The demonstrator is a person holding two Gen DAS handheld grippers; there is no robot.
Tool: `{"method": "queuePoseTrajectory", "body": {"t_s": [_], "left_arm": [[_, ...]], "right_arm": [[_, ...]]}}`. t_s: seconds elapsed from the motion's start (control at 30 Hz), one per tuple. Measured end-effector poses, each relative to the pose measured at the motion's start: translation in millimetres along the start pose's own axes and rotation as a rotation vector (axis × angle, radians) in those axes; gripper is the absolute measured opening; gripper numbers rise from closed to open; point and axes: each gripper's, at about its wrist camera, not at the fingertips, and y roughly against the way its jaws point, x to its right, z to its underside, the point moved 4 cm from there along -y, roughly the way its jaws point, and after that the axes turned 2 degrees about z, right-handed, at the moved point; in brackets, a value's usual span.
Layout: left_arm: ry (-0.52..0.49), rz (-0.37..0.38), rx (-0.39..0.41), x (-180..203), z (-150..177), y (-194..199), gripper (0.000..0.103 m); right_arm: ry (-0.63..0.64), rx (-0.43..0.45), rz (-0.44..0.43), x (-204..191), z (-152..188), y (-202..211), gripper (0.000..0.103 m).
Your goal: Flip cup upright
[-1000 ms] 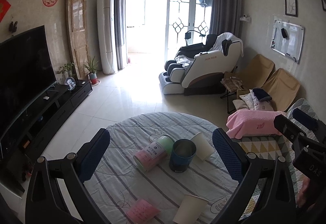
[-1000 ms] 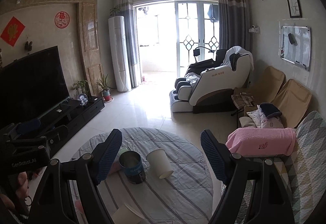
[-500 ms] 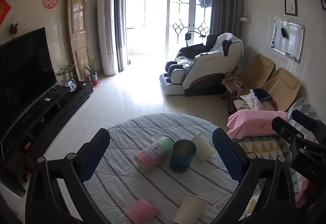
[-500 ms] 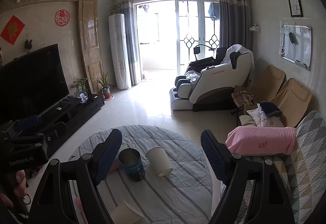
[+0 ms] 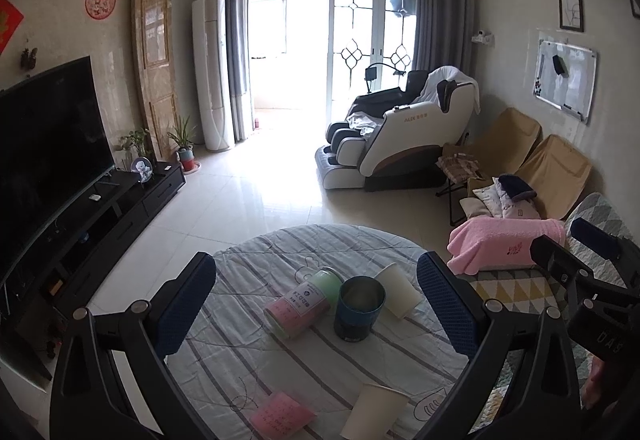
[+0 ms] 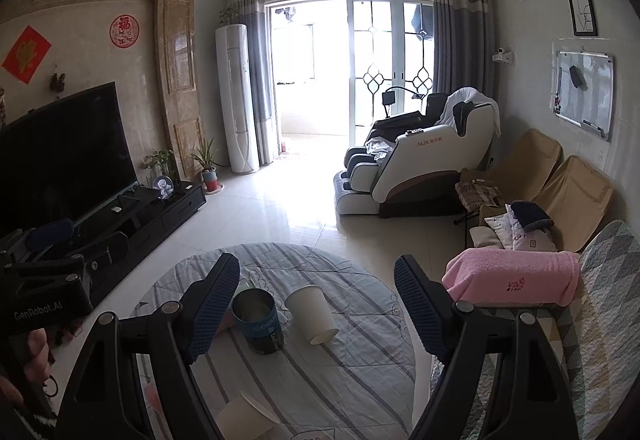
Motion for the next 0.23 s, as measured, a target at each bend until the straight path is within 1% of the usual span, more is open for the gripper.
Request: {"method": "queuePoseTrajectory", "body": {"t_s": [0.23], "left_arm": [[0.001, 0.009, -0.001, 2.3, -1.7, -1.8, 0.102]], "right_arm": [[0.010, -0.009, -0.001, -1.3, -0.2, -2.0, 0.081]]}}
